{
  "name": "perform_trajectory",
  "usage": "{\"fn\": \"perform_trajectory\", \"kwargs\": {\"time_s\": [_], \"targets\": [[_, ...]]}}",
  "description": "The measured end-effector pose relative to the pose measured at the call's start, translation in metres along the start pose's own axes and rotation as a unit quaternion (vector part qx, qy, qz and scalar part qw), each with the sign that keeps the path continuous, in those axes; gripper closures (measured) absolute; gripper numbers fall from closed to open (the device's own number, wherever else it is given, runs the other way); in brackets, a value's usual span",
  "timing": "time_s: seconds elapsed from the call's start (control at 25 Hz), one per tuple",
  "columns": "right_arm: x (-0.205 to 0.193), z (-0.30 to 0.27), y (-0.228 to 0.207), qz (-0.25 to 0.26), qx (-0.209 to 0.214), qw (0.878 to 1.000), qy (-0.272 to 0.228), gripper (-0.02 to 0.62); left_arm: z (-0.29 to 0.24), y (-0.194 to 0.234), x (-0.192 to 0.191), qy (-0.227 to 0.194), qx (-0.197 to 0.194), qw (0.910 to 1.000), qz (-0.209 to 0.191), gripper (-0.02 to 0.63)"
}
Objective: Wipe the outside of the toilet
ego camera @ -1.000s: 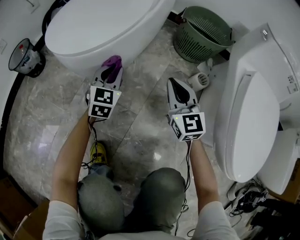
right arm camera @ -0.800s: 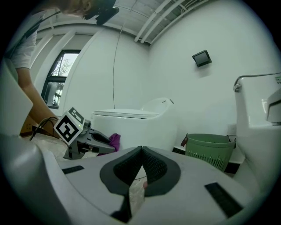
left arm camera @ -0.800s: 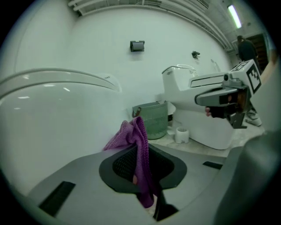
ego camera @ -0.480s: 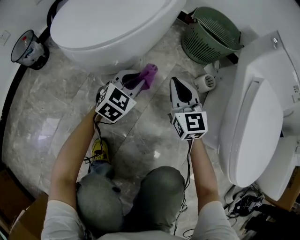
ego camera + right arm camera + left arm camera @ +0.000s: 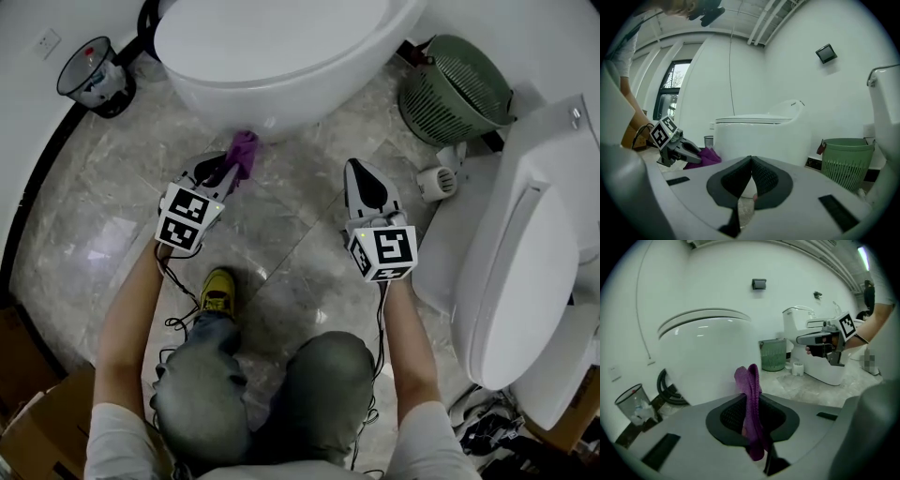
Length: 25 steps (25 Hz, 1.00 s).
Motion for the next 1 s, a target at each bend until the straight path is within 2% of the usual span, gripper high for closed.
{"fn": "perform_trajectory", "kwargs": {"time_s": [0.08, 0.2, 0.36, 0.48, 0.56, 0.72, 0.88, 1.0], "targets": [[-0.001, -0.002, 0.004, -0.001, 0.005, 1.0, 0.0, 0.588, 0.015, 0.024, -0.016, 0.005, 0.042, 0.9985, 0.035, 0.537], [-0.002, -0.003, 0.003, 0.006, 0.002, 1.0, 0.0, 0.588, 0.032, 0.06, -0.031, 0.004, 0.113, 0.9904, 0.08, 0.537], [-0.007, -0.001, -0.007, 0.006, -0.011, 1.0, -0.001, 0.588, 0.042, 0.101, -0.046, -0.004, 0.202, 0.9697, 0.137, 0.537], [-0.014, 0.001, -0.014, -0.004, -0.023, 1.0, 0.005, 0.588, 0.037, 0.119, -0.054, -0.005, 0.245, 0.9522, 0.182, 0.537], [-0.017, 0.002, -0.018, -0.005, -0.026, 1.0, 0.008, 0.588, 0.028, 0.125, -0.055, 0.002, 0.258, 0.9496, 0.178, 0.537], [-0.018, 0.006, -0.03, 0.001, -0.036, 0.999, 0.015, 0.588, 0.002, 0.125, -0.048, 0.006, 0.247, 0.9578, 0.147, 0.537], [-0.019, 0.01, -0.045, 0.002, -0.053, 0.998, 0.02, 0.588, -0.018, 0.119, -0.044, 0.002, 0.23, 0.9627, 0.143, 0.537], [-0.02, 0.011, -0.051, 0.003, -0.056, 0.998, 0.024, 0.588, -0.025, 0.109, -0.04, -0.007, 0.226, 0.9628, 0.148, 0.537]]}}
Point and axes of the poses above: the fingertips, and each gripper's own axes: z backward along the fingers, y to its left, x out of its top, the point moved 5 cm from there along z, backward along the fingers, and after that the axes turned 4 degrees about -z, right-handed, at the moved point
